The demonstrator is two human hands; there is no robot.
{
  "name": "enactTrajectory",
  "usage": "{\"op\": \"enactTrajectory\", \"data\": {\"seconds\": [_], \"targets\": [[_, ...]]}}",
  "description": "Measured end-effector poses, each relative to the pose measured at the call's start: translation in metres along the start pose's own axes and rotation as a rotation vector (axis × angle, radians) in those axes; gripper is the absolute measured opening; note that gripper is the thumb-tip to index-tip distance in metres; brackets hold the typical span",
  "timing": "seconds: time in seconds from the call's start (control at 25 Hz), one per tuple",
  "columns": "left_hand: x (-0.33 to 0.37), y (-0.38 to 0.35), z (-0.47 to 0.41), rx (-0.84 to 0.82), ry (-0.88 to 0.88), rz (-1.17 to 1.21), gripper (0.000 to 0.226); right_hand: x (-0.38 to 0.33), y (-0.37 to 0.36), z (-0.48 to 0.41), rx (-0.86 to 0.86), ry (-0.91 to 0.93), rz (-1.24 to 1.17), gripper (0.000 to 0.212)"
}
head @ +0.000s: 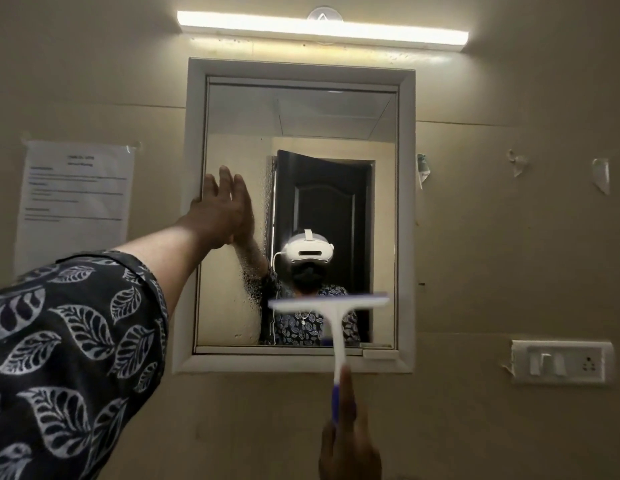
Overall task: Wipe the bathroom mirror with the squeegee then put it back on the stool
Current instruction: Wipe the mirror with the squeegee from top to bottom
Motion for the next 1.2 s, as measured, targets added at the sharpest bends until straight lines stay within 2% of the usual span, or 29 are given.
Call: {"op": "enactTrajectory", "data": {"seconds": [0.08,0.16,0.24,0.4,0.6,0.72,0.96,1.2], "targets": [[0.004,0.000,0.001,-0.034,-0.004,-0.022,0.102,-0.046,0.011,-0.070,-0.040,0.107,-0.050,0.092],[0.002,-0.003,-0.002,-0.035,-0.031,-0.032,0.102,-0.089,0.024,-0.113,0.109,0.210,0.041,0.076],[0.000,-0.004,-0.003,-0.030,-0.035,-0.018,0.103,-0.125,0.030,-0.166,0.156,0.280,0.026,0.071],[-0.001,-0.009,-0.005,-0.006,-0.037,-0.029,0.105,-0.167,0.043,-0.249,0.088,0.192,0.069,0.077],[-0.003,-0.013,-0.009,0.009,-0.041,-0.014,0.105,-0.152,0.032,-0.239,-0.132,0.106,0.108,0.112],[-0.004,-0.015,-0.010,0.021,-0.044,-0.005,0.106,-0.146,0.034,-0.238,-0.170,0.121,0.104,0.119],[-0.005,-0.014,-0.010,0.027,-0.052,0.004,0.105,-0.116,0.018,-0.181,-0.192,0.102,0.100,0.108],[-0.003,-0.010,-0.007,-0.004,-0.025,0.041,0.106,-0.077,-0.008,-0.109,-0.188,0.085,0.079,0.109]]}}
Point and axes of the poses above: each hand's wrist, its own z-axis away from the middle knuckle, its own y-axis out of the back of the hand, x = y × z, the point moved 1 cm from there along -z, towards the middle knuckle
